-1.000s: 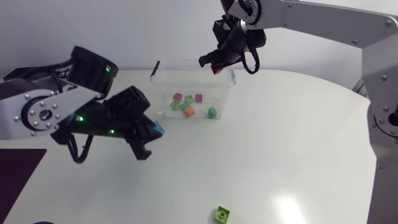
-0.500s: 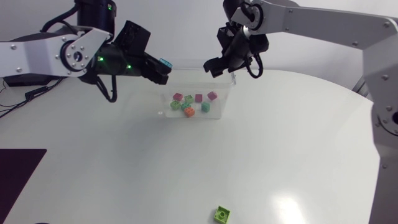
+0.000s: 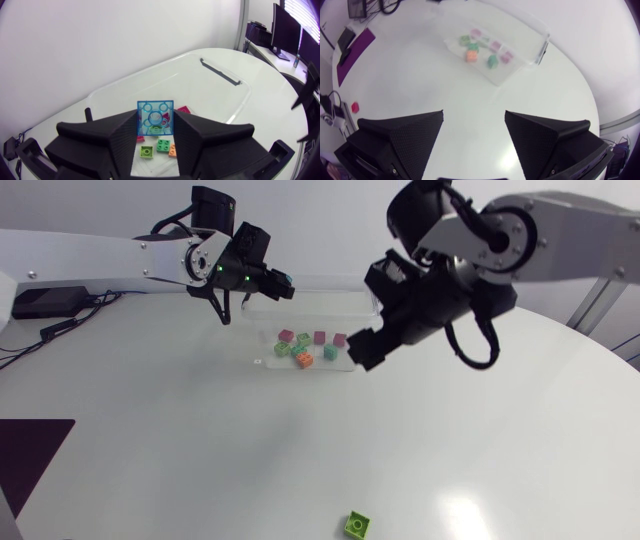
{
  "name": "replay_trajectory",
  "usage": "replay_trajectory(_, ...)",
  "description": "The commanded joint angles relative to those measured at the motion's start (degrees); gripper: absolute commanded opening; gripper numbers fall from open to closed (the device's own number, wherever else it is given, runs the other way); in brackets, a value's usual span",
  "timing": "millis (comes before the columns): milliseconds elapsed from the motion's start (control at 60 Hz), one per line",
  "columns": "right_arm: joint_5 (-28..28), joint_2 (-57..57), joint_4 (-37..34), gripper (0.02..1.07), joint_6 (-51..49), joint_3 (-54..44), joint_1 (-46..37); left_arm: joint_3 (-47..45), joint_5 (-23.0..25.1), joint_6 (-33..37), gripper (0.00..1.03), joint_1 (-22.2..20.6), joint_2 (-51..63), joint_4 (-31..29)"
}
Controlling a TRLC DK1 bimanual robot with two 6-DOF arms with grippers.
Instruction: Place the duplo bricks in the container
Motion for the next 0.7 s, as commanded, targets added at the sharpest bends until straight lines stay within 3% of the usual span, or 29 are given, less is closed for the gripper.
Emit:
replay_trajectory(0, 0.1, -3.4, 0.1, 0.92, -1.3, -7.1, 3.2, 4.0, -0.9, -1.6, 0.33, 1.1, 3.1, 0.3)
replay_trajectory(50, 0.2, -4.6, -0.1, 0.92, -1.3, -10.0, 5.0, 5.0, -1.6, -1.6, 0.39, 1.1, 4.0, -0.1)
replay_trajectory(83, 0.2, -5.4, -0.3, 0.92, -1.2, -12.0, 6.3, 5.5, -1.6, -1.6, 0.48, 1.1, 4.4, -0.7)
replay_trajectory(167, 0.0, -6.7, -0.6, 0.92, -0.6, -16.1, 9.0, 6.9, -2.0, -1.5, 0.85, 1.0, 4.7, -3.2)
replay_trajectory(233, -0.6, -7.0, -0.6, 0.92, 0.1, -18.9, 11.2, 7.9, -2.0, -1.3, 0.98, 1.1, 4.5, -5.8)
replay_trajectory(417, -1.0, -4.8, 0.1, 0.92, 0.2, -25.1, 15.5, 6.1, -2.0, -0.1, 0.99, 2.0, 0.1, -11.8)
replay_trajectory(683, -1.7, -1.6, 1.4, 0.92, 0.5, -27.9, 19.4, -5.6, -2.0, 4.2, 0.99, 3.8, -12.8, -17.6)
